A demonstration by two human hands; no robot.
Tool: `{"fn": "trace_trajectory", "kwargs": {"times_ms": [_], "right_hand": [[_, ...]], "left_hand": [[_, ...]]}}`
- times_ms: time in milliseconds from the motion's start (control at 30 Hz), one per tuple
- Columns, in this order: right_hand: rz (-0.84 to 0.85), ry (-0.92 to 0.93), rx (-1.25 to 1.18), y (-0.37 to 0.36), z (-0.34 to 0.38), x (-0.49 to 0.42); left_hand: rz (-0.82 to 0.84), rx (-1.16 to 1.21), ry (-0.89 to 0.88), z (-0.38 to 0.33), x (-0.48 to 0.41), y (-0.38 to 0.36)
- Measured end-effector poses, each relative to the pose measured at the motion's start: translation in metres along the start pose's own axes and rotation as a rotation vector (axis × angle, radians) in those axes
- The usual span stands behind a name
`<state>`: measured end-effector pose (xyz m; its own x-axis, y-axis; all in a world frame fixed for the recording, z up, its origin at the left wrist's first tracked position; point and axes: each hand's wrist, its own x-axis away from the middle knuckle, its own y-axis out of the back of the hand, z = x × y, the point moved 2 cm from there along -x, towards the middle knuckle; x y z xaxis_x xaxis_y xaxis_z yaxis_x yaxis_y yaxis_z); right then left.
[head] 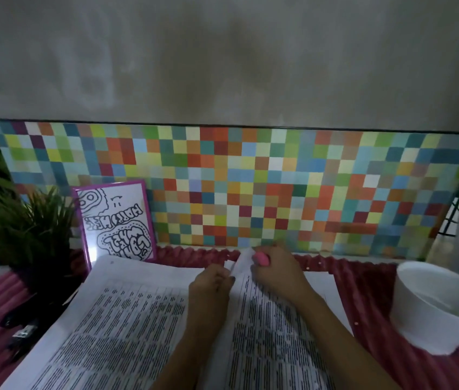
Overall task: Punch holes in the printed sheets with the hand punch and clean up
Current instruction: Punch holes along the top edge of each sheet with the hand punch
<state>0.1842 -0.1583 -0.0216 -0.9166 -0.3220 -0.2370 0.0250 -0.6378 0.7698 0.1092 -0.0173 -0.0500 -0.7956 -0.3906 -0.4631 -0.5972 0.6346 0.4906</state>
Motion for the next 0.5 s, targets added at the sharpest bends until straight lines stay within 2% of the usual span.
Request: {"fn": "trace_trajectory", "kwargs": {"times_ms": [67, 133, 200, 500], "right_hand": [[-0.081, 0.004, -0.084, 0.006, 0.003, -0.003], [-0.142, 0.032, -0.159, 0.011, 0.010, -0.002], [-0.209, 0.063, -0.229, 0.012, 0.014, -0.002], [-0.392, 0.054, -0.420, 0.010, 0.017, 0.002]], "left_hand": [[-0.012, 0.112, 0.096, 0.004, -0.004, 0.005], [0.025, 0.380, 0.318, 0.005, -0.004, 0.008], [0.063, 0.573, 0.422, 0.005, -0.002, 0.010], [0.115, 0.795, 0.447, -0.005, 0.005, 0.010]]}}
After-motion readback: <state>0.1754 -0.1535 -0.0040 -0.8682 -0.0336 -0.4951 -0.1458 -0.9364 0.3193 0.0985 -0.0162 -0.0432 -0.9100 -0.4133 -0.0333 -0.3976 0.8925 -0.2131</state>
